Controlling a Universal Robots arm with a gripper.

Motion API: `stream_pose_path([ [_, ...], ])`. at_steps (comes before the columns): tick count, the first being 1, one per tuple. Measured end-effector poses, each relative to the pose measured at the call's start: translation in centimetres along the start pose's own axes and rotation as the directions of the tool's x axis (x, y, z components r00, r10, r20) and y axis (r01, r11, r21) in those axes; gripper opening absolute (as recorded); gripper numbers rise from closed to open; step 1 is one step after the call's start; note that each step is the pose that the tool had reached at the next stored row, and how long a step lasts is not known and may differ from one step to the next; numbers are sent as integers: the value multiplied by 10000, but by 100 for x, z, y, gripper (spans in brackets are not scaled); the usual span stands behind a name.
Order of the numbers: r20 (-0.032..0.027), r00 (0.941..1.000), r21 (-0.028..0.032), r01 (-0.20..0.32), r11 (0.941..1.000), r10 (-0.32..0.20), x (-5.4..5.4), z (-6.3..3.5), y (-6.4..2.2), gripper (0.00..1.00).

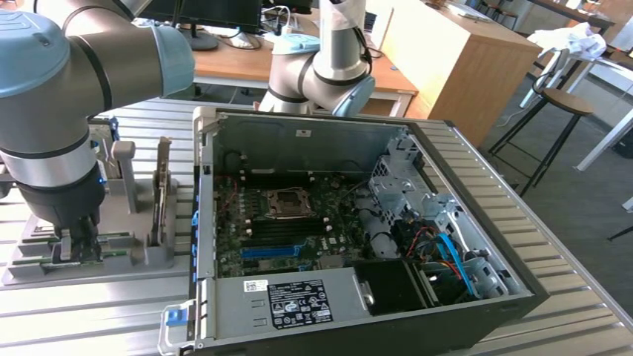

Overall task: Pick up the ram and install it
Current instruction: 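Pick up the ram and move it above insertion slot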

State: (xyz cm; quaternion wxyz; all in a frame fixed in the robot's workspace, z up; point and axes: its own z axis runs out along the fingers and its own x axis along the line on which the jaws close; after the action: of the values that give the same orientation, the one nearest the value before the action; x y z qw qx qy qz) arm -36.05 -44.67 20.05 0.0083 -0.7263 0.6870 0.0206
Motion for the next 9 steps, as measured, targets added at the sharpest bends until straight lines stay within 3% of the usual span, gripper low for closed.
stream_pose_path([
  [9,-1,10000,0,-12,10000,12,-3,-72,1,11],
])
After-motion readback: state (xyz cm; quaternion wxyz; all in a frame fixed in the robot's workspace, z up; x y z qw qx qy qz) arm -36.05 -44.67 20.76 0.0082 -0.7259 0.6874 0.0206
